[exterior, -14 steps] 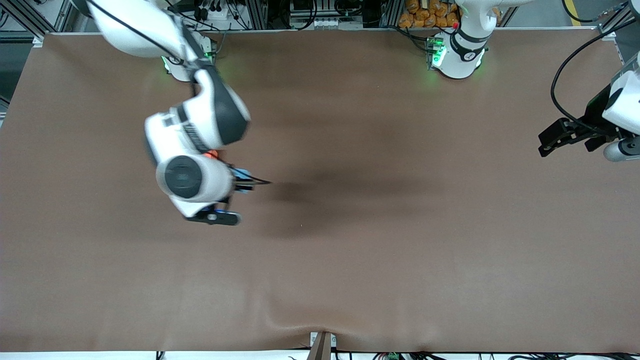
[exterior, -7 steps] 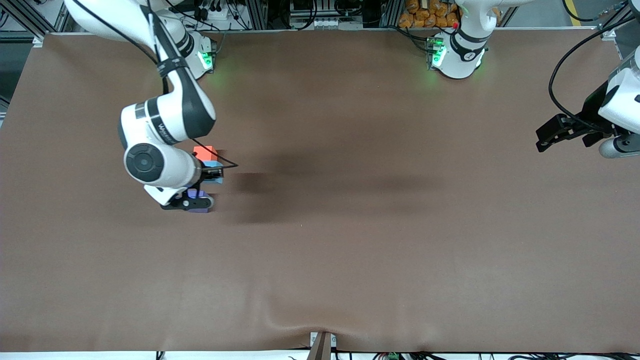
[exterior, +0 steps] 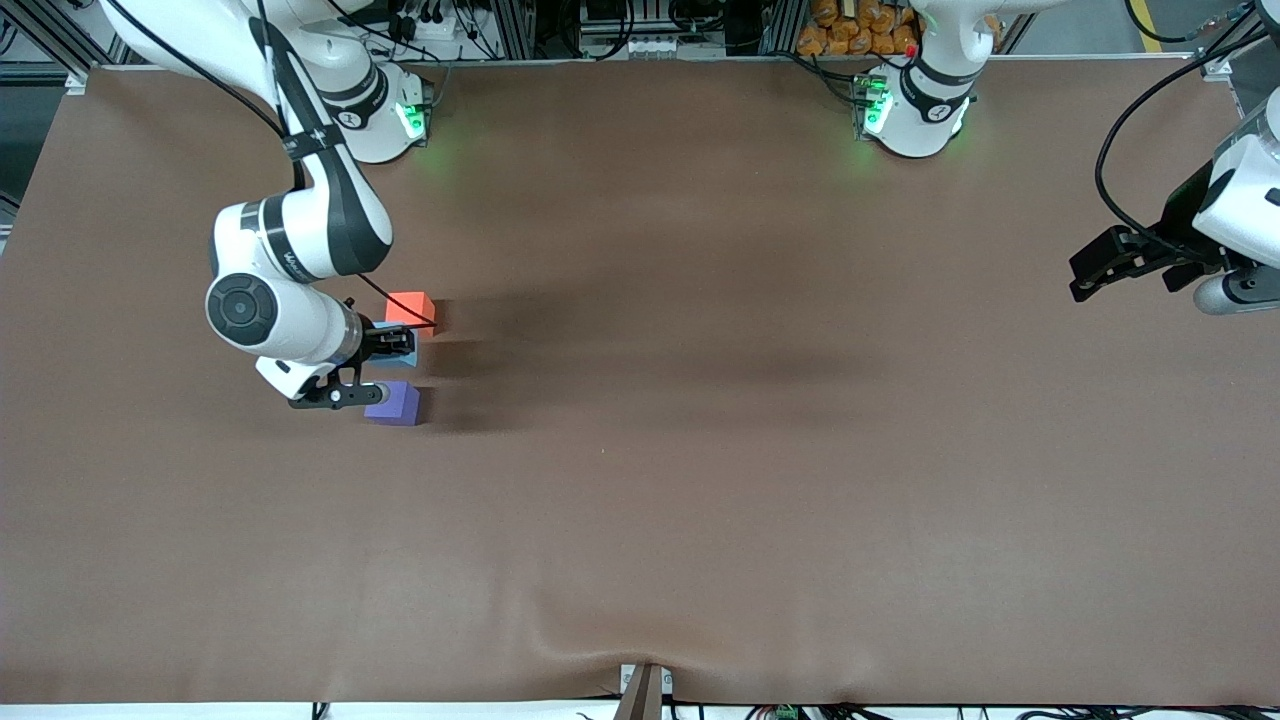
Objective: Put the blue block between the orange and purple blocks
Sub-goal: 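Carry the blue block with the right gripper between orange and purple blocks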
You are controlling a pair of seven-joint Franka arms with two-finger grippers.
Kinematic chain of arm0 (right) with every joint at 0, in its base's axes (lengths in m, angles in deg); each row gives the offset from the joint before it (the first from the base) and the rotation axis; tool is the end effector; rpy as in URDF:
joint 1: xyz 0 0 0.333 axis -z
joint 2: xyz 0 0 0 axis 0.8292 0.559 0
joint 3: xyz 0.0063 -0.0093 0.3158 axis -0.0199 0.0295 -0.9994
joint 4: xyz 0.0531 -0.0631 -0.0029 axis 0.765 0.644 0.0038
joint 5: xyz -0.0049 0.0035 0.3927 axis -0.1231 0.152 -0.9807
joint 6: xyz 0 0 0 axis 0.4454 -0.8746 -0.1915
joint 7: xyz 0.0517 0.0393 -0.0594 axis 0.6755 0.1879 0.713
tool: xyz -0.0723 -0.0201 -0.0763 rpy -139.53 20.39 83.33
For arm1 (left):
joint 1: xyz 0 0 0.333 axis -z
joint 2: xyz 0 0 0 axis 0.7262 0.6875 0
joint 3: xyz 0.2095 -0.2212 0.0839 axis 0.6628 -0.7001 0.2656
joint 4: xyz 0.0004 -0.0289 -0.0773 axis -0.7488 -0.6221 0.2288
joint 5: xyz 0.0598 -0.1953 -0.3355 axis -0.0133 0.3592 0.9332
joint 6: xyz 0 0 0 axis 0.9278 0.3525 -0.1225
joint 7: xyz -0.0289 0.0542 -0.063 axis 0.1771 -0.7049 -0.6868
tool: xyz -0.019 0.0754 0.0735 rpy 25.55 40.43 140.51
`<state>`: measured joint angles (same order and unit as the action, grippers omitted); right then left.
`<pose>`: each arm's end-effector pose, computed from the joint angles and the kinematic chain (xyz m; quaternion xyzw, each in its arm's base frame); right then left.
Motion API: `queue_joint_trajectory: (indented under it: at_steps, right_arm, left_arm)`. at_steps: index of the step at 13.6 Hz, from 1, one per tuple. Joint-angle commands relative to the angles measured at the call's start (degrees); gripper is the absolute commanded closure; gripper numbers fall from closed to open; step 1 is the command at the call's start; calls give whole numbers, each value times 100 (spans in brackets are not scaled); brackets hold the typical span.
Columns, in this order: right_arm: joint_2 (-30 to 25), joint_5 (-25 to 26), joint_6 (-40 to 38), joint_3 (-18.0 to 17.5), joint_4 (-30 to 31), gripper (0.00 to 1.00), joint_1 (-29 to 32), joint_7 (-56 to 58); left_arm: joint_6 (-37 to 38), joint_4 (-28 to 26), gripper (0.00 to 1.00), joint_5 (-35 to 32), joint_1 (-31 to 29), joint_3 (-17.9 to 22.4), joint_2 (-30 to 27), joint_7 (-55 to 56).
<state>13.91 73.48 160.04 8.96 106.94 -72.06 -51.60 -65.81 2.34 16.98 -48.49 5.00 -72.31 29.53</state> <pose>0.5518 0.1332 0.2937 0.9927 0.0333 -0.1159 0.0018 0.5679 -0.0610 0.6309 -0.9983 -0.0484 -0.0284 0.0154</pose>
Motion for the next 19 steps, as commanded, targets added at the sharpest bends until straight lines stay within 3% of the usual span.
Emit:
queue_joint_trajectory:
  at_steps: [1, 13, 19]
  right_arm:
    - [-180, 55, 197, -100, 255, 68, 224, 162]
    - [154, 46, 1436, -100, 843, 68, 295, 268]
    - [295, 2, 1568, -100, 887, 67, 304, 233]
  left_arm:
    - [97, -6, 0, 79, -62, -59, -88, -95]
    - [97, 20, 0, 79, -27, -68, -70, -95]
    - [79, 29, 0, 79, -27, -68, -53, -95]
